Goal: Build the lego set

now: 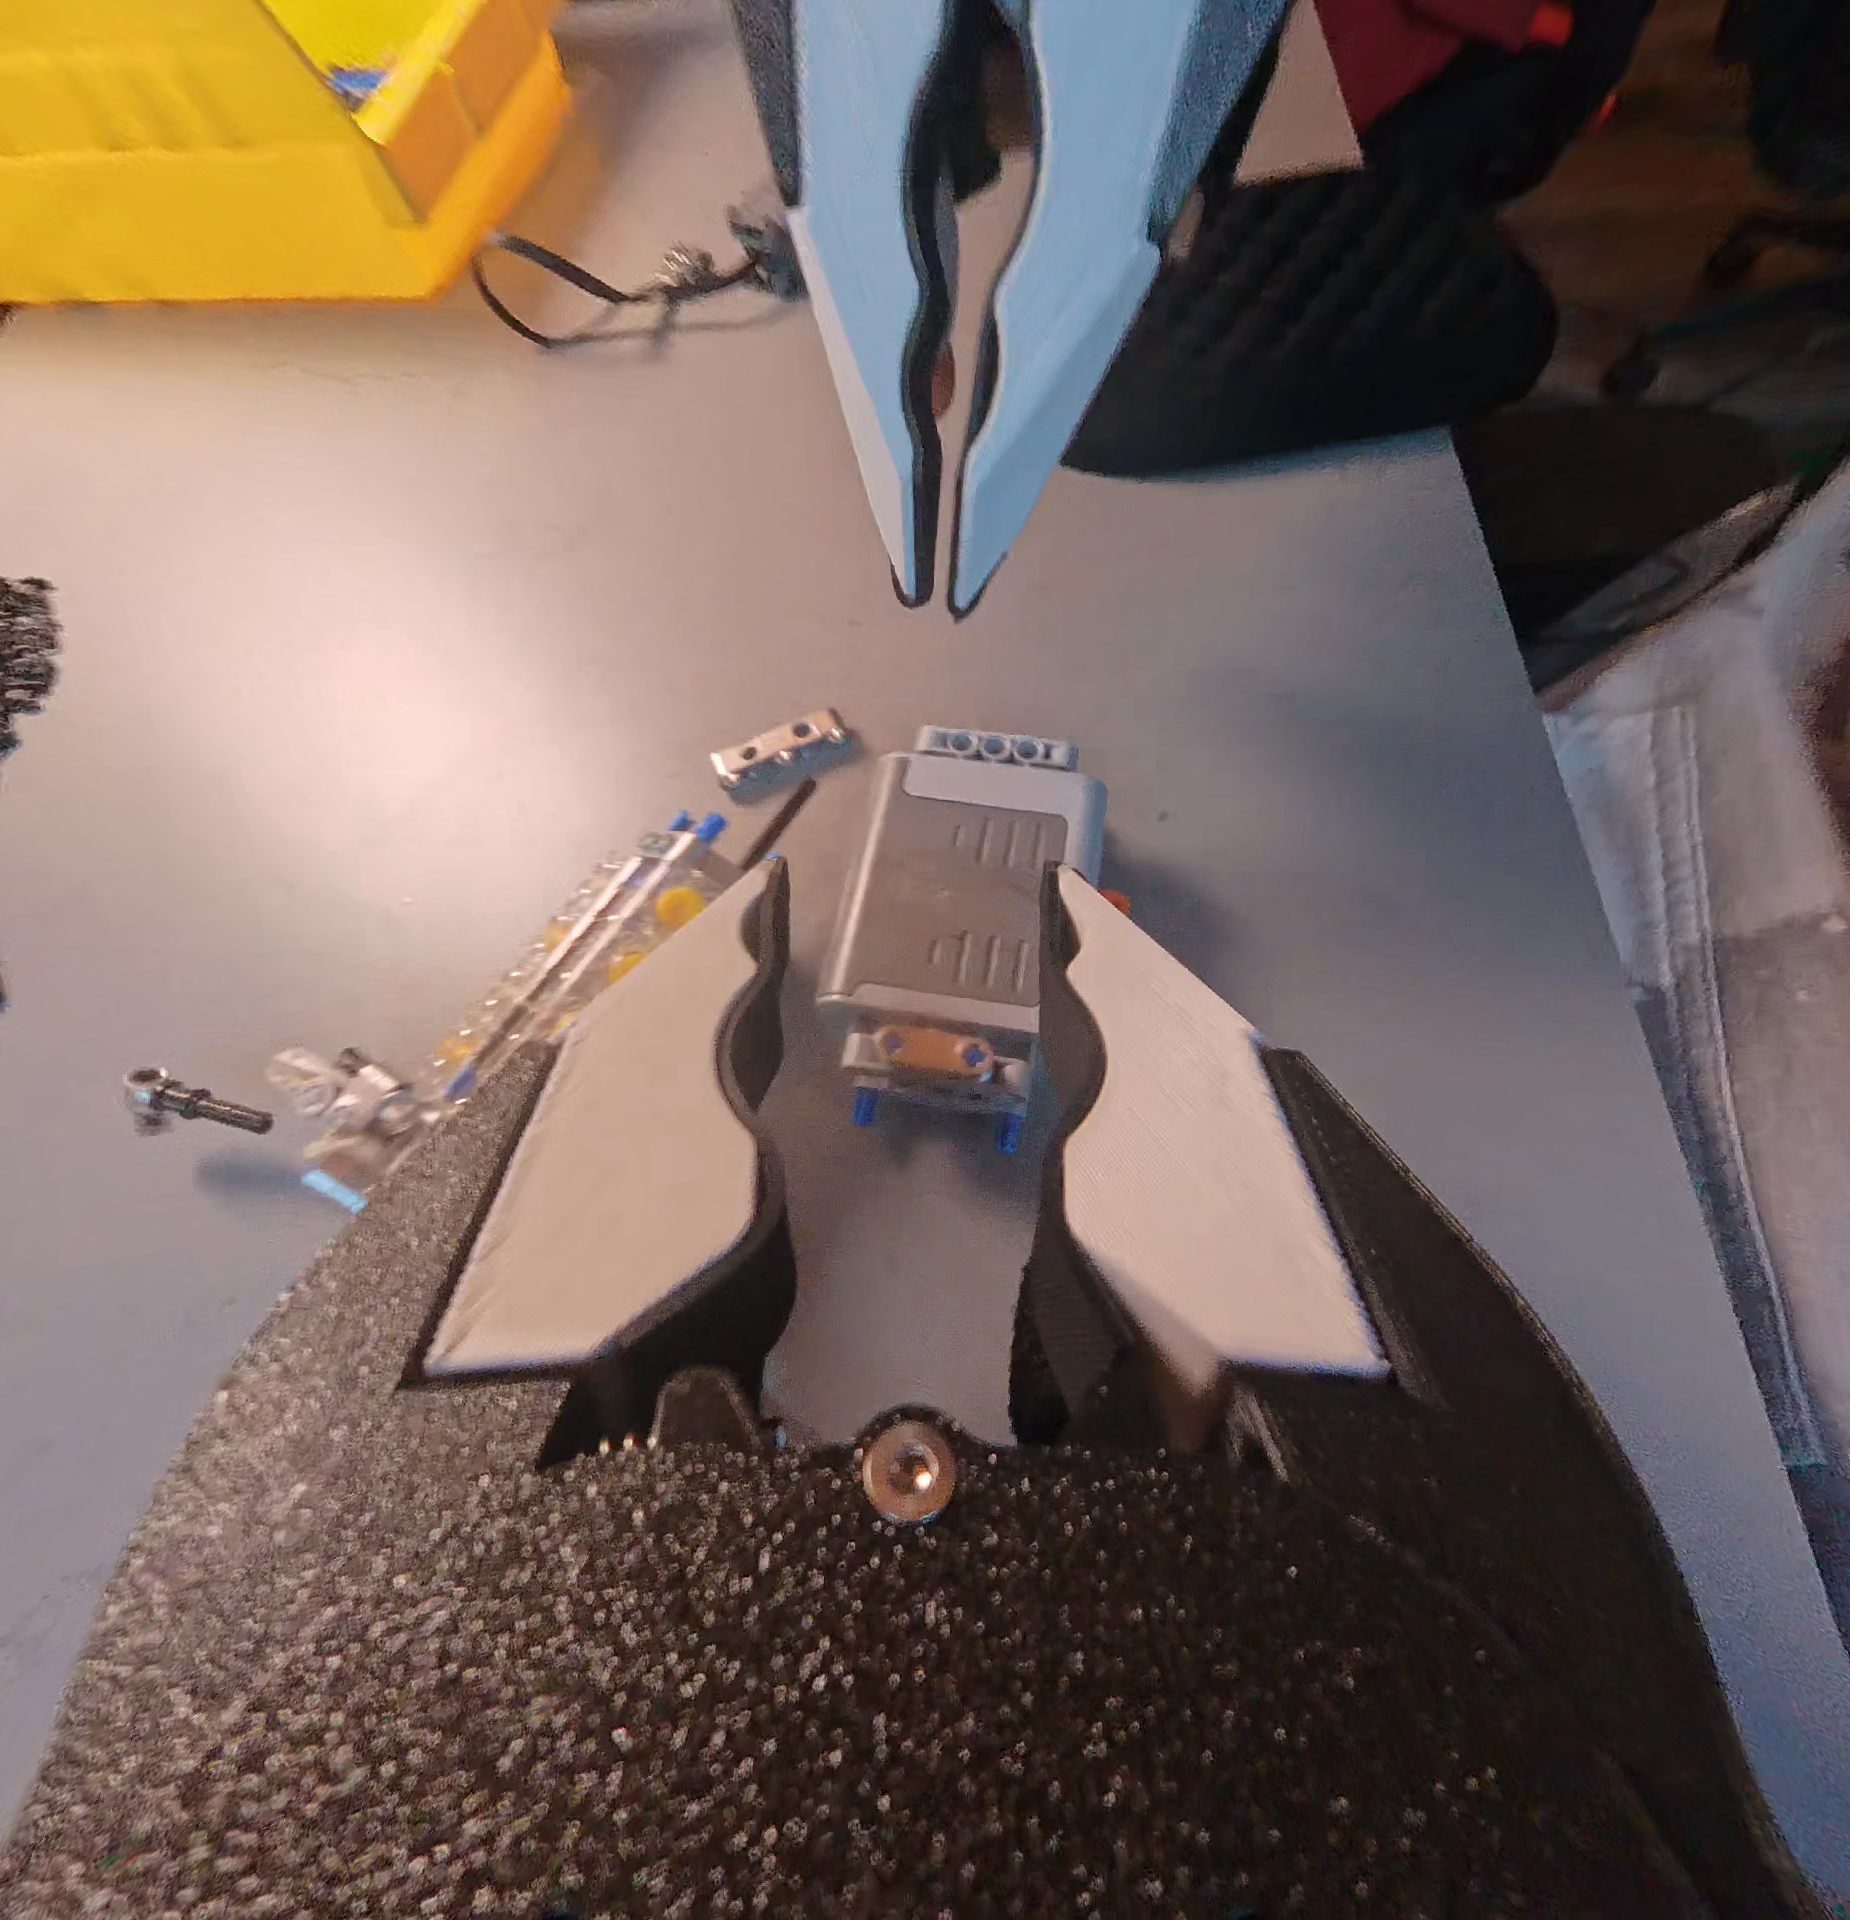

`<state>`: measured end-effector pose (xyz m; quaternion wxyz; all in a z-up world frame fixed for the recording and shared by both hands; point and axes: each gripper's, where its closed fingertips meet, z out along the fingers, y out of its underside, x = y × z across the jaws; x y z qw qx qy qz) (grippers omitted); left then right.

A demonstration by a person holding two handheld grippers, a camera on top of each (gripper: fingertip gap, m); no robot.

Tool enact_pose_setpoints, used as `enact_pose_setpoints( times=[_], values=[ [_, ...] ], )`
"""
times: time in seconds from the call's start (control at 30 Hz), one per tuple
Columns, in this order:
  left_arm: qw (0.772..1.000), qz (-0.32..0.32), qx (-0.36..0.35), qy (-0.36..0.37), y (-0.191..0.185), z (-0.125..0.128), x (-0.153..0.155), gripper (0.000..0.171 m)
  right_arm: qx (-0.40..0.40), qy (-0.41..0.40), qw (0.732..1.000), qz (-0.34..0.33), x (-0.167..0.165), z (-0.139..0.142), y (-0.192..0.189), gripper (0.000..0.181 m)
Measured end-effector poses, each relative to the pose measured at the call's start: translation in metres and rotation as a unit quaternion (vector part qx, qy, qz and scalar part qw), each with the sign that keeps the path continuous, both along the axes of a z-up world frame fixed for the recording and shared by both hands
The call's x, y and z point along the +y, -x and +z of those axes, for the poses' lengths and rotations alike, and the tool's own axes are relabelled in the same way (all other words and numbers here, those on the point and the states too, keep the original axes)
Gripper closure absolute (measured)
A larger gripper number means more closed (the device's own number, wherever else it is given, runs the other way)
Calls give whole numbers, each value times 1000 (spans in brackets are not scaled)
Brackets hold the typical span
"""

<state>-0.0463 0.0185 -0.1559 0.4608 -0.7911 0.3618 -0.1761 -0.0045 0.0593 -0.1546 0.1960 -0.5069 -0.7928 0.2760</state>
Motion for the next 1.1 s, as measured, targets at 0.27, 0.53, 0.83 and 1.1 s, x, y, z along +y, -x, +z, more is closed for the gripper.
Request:
enact_pose_setpoints(
  times=[0.27, 0.53, 0.83, 1.1],
  values=[
    [965, 253, -42, -55, 116, 30, 39, 136, 120, 65, 989, -58, 34, 18, 35, 150],
    [922, 380, 47, 48, 193, -23, 87, 136, 200, 80, 975, -59, 54, 15, 63, 148],
    [896, 430, 35, 104, 225, -55, 131, 135, 240, 118, 962, -54, 60, 21, 48, 154],
    [898, 424, 29, 117, 221, -56, 134, 160, 243, 138, 958, -61, 60, 23, 45, 157]
  ],
)
